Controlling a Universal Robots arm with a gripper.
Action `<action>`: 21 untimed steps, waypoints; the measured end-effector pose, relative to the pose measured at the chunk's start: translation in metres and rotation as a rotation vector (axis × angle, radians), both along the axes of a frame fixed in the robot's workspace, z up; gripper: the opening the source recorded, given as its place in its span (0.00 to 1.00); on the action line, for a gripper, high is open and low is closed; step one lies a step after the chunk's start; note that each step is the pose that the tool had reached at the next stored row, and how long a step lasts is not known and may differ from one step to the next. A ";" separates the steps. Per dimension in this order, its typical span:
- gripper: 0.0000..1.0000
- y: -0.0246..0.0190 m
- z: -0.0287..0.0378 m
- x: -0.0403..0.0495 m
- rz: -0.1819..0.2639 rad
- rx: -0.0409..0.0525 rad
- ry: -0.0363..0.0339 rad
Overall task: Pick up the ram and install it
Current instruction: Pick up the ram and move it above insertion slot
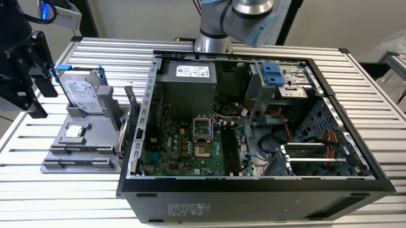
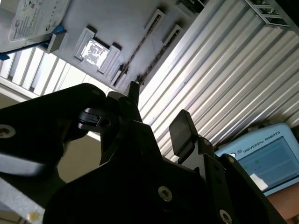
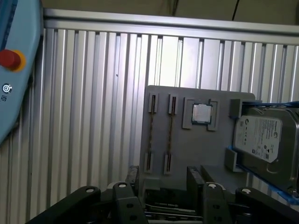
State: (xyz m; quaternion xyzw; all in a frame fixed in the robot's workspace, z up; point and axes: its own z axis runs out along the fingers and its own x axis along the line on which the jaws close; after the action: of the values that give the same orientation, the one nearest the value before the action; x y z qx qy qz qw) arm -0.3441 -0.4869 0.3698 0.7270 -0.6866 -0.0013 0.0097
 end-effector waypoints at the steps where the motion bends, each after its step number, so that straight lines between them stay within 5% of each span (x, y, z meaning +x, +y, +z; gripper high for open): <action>1: 1.00 0.0000 -0.0006 0.0000 0.000 -0.0002 0.0000; 21: 1.00 0.0000 -0.0141 0.0000 0.000 -0.0017 0.0000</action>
State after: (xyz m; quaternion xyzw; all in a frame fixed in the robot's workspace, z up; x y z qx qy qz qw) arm -0.3441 -0.4869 0.3557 0.7269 -0.6866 -0.0007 0.0103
